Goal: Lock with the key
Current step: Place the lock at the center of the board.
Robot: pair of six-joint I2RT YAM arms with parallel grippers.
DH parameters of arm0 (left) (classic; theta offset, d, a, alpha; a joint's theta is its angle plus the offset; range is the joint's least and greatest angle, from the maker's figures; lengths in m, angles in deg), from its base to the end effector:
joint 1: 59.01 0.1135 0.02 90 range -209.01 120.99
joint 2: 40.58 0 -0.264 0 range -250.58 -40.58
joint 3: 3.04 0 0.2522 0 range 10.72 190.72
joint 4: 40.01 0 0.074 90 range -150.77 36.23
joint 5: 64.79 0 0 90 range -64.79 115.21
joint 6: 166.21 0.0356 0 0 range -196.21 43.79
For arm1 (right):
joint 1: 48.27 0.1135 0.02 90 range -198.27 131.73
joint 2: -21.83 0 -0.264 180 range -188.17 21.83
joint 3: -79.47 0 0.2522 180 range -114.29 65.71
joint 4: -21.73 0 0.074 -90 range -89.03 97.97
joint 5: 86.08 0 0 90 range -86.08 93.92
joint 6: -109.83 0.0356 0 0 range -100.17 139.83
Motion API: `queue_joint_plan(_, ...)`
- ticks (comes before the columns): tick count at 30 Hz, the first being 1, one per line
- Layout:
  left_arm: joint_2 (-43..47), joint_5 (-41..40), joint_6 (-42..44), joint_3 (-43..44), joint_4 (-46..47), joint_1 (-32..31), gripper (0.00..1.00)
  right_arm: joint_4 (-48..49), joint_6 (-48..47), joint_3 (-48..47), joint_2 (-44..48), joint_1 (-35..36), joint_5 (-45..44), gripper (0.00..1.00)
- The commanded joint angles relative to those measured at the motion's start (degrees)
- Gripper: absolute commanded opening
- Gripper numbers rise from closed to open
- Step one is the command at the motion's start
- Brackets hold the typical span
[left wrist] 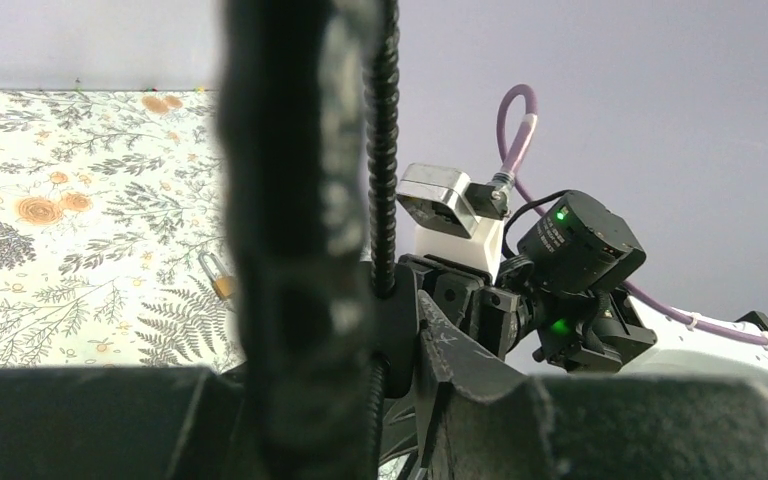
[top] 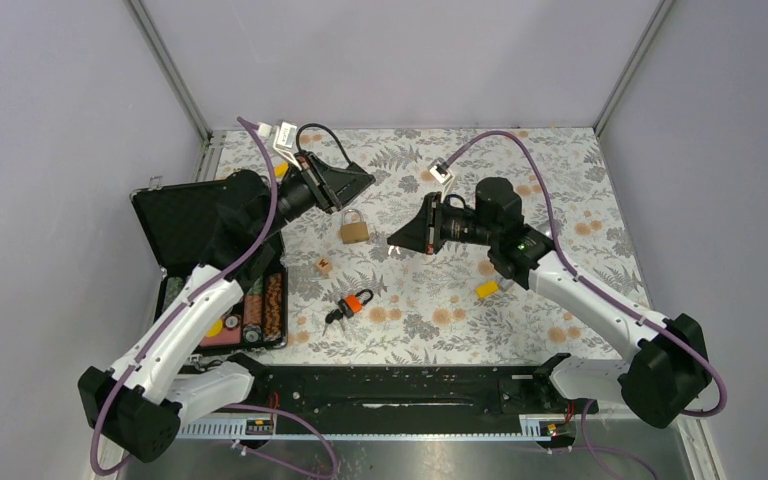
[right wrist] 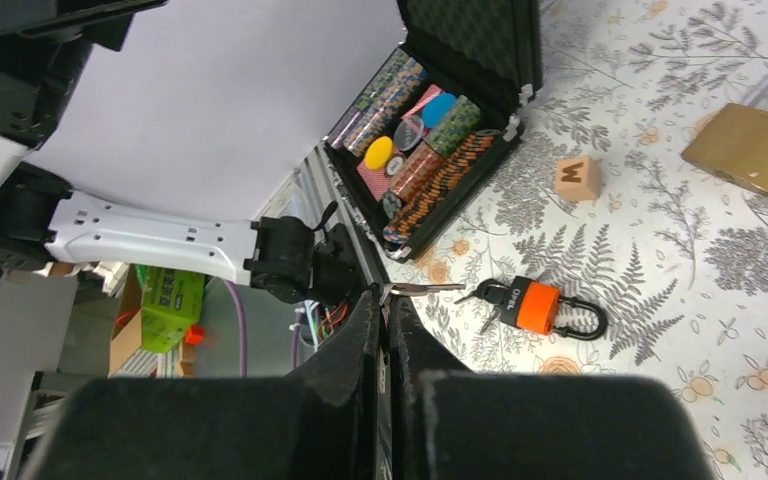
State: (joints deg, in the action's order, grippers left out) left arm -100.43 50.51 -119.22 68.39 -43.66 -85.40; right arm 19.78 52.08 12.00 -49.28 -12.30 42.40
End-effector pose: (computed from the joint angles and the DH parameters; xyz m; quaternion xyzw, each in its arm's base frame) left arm 0.2079 -0.1201 0.4071 0.0709 0.6577 -0.5372 0.5232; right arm 0.2198 0.1869 0.3373 -0.2440 0.6918 0.5578 0.3883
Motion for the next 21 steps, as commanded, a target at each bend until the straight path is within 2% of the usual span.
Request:
queue_joint_plan(1,-0.28,2.36,1.53,2.17,3.58,-0.02,0.00,-3.18,-2.11,-3.84,0.59,-0.24,-4.60,0.00)
queue_joint_plan(4,-1.30,3.12,3.21,1.30,1.84,-0.27,0.00,-9.55,-0.87,-4.78,-1.13,-1.53,-13.74,0.01)
queue_joint_plan(10,-10.09,-1.48,7.40,-1.91,-2.05,-4.04,0.00,-9.87,4.61,1.30,-3.38,-8.39,-24.40,0.05)
queue_joint_plan(15,-27.41,-4.14,8.55,1.39,-0.58,-9.38,0.00,-10.06,4.43,4.40,-6.22,-11.95,-30.02,0.06)
queue_joint_plan(21,-48.54,-2.32,7.83,12.26,0.99,-11.65,0.00,-9.25,5.23,6.19,-9.24,-13.74,-31.82,0.06)
